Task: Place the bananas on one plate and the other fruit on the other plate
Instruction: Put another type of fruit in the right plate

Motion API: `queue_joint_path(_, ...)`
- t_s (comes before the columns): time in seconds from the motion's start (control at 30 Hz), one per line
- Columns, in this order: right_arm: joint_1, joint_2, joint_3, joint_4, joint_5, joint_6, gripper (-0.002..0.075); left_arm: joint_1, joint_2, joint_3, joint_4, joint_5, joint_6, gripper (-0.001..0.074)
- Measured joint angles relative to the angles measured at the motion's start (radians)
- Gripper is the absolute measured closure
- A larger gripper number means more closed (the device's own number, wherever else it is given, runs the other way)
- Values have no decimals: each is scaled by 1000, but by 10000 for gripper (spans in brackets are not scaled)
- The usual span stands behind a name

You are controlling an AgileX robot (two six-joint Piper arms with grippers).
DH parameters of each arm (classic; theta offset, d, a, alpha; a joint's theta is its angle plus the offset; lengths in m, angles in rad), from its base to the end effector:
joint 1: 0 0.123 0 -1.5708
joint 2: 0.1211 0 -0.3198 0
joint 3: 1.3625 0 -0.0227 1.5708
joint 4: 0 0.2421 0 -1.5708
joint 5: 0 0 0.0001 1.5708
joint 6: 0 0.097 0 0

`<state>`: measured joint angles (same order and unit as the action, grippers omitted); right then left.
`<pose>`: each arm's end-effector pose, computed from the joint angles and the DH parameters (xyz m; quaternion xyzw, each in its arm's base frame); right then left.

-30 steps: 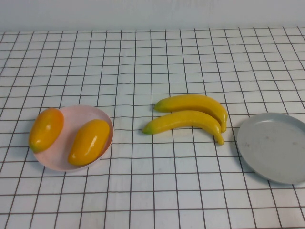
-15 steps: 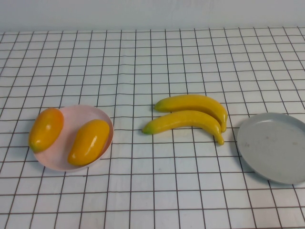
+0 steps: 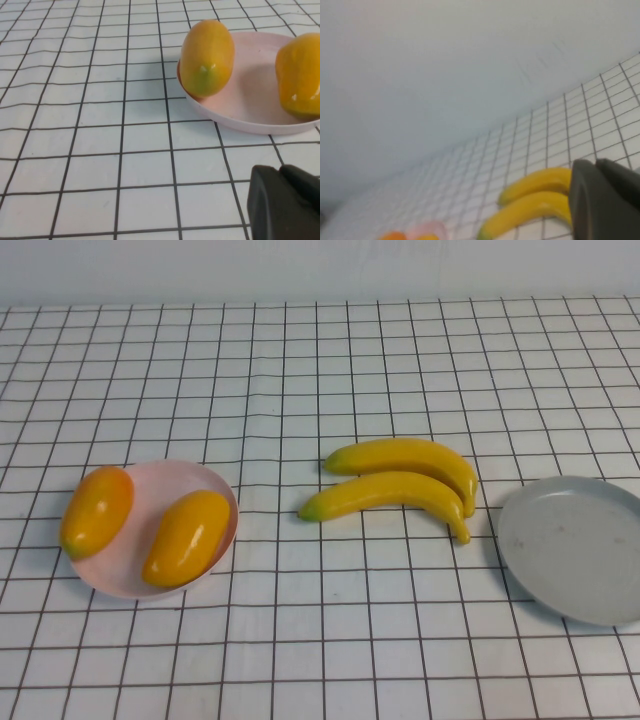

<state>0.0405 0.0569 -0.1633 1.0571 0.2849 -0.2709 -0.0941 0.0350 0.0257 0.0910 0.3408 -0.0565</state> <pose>0.0114 0.0243 0.2532 0.1598 0.6707 0.3612 0.6278 0.0179 0.0013 0.1719 0.0409 0.8076 -0.0068 0.5883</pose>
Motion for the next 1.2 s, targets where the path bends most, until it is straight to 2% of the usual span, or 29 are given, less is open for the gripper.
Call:
queue_joint_path(0.2,0,377,-366,-471,312,-36,741,0,-2,0,0,0,-2,738)
queue_joint_path(0.3,0,583,-551,-628,491,-76,741,0,-2,0,0,0,-2,738)
queue_joint_path(0.4,0,781,-689,-676,641,-207,741,0,-2,0,0,0,-2,738)
queue_joint_path(0.53,18,1052,-842,-644,810,-388,741,0,-2,0,0,0,-2,738)
queue_joint_path(0.83,238,1525,-1169,-814,912,-448,730,0,-2,0,2,2,-2,738)
queue_joint_path(0.93,295,1670,-1288,-852,924,-448,673,0,-2,0,2,2,-2,738)
queue_joint_path(1.0,315,1749,-1363,-858,929,-448,603,0,-2,0,2,2,-2,738)
queue_joint_path(1.13,334,1887,-1518,-860,931,-448,404,0,-2,0,2,2,-2,738)
queue_joint_path(1.2,338,1940,-1583,-860,931,-456,343,0,-2,0,2,2,-2,738)
